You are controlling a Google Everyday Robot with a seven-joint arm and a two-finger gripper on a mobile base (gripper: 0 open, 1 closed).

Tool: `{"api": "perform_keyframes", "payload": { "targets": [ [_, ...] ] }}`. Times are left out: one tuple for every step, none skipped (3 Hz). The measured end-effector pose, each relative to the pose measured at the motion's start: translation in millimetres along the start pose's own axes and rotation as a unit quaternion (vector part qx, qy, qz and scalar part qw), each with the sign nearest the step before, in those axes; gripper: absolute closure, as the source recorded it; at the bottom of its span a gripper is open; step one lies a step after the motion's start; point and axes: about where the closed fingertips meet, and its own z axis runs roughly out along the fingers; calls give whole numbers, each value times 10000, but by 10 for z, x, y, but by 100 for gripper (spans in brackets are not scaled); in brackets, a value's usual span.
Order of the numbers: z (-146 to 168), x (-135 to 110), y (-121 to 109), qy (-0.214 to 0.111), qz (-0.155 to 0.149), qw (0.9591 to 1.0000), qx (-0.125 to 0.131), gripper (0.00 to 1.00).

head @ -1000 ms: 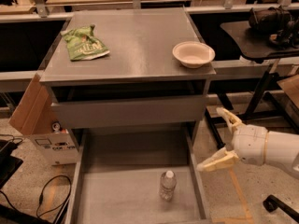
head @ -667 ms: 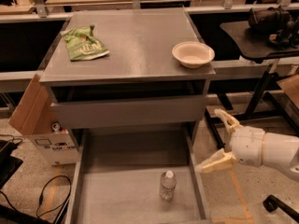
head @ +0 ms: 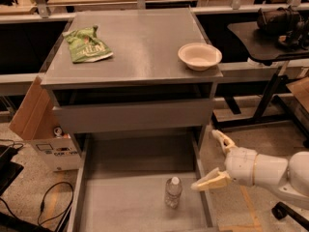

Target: Pick water bottle from middle drawer and place on counter

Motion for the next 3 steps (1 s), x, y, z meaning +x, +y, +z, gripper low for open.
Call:
{"api": "perform_keyframes", "payload": {
  "targets": [
    [262, 418, 130, -295, 203, 9992, -176, 0],
    [527, 799, 233, -621, 258, 9972, -330, 0],
    [843, 1168, 398, -768, 188, 9956, -510, 0]
  ]
}}
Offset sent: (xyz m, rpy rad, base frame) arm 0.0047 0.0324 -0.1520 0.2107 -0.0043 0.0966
